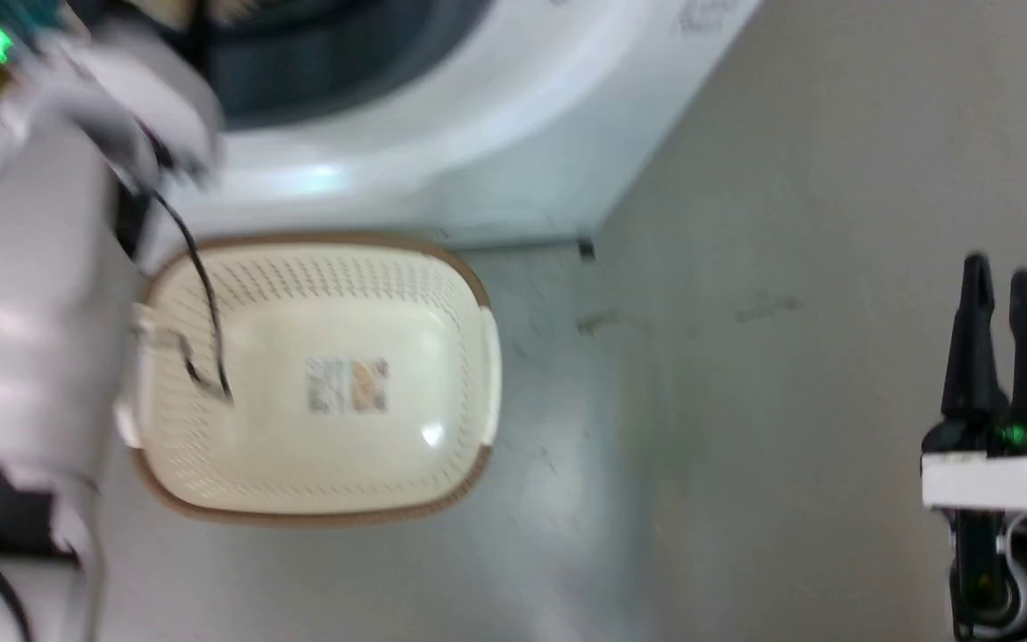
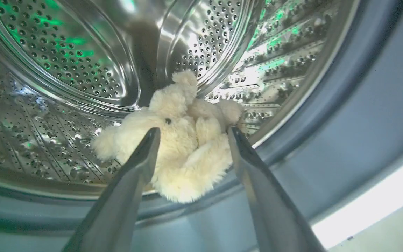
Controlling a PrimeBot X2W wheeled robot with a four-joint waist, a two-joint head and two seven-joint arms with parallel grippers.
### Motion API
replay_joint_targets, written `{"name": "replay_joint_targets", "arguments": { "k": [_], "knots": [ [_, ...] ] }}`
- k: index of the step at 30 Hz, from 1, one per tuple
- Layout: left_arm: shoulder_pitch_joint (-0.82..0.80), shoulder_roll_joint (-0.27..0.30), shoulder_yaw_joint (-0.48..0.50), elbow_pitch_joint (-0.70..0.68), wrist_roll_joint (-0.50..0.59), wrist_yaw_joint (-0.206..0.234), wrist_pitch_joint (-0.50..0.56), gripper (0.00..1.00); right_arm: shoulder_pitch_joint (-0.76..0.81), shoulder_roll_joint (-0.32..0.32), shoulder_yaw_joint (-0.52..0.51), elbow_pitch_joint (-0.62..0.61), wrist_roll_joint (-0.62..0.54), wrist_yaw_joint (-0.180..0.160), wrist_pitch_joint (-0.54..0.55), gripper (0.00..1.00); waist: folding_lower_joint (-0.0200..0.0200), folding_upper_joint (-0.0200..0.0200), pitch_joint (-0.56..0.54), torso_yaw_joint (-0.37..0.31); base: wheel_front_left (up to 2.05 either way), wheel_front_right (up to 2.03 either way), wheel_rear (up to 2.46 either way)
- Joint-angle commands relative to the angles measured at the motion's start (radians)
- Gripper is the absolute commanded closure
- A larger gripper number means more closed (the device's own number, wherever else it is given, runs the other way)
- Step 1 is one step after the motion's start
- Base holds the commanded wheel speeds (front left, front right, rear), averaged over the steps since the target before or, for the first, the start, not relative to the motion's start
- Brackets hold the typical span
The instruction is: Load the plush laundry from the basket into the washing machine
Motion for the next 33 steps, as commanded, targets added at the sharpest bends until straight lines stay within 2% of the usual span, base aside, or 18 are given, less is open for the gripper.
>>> {"name": "replay_joint_targets", "arguments": {
  "k": [1,7,14,23,27,33],
  "knots": [
    [0.046,-0.005,-0.004,-0.016,-0.014,-0.004,-0.008,0.0,0.02,0.0,-0.003,-0.002,-0.012,0.001,-0.004,0.0,0.0003,-0.0001,-0.126,0.082,0.0,0.0,0.0],
    [0.283,-0.031,0.013,-0.148,-0.092,-0.006,-0.01,0.0,0.105,0.0,-0.002,-0.004,-0.047,0.001,-0.004,0.0,0.0003,-0.0001,-0.265,0.149,0.0,0.0,0.0],
    [0.606,-0.083,0.068,-0.404,-0.156,0.058,-0.011,0.0,0.209,0.0,-0.005,-0.003,-0.063,0.001,-0.004,0.0,0.0003,-0.0001,-0.386,0.231,0.0,0.0,0.0],
    [0.963,-0.094,0.126,-0.669,-0.174,0.133,-0.011,0.0,0.286,0.0,0.031,-0.026,-0.189,0.001,-0.004,0.0,0.0003,-0.0001,-0.481,0.269,0.0,0.0,0.0],
    [1.067,-0.112,0.105,-0.747,-0.146,0.153,-0.011,0.0,0.312,0.0,0.03,-0.026,-0.192,0.001,-0.004,0.0,0.0003,-0.0001,-0.5,0.272,0.0,0.0,0.0],
    [1.165,-0.161,0.131,-0.841,-0.121,0.205,-0.011,0.0,0.343,0.0,0.032,-0.02,-0.206,0.001,-0.004,0.0,0.0003,-0.0001,-0.515,0.267,0.0,0.0,0.0]
  ]
}}
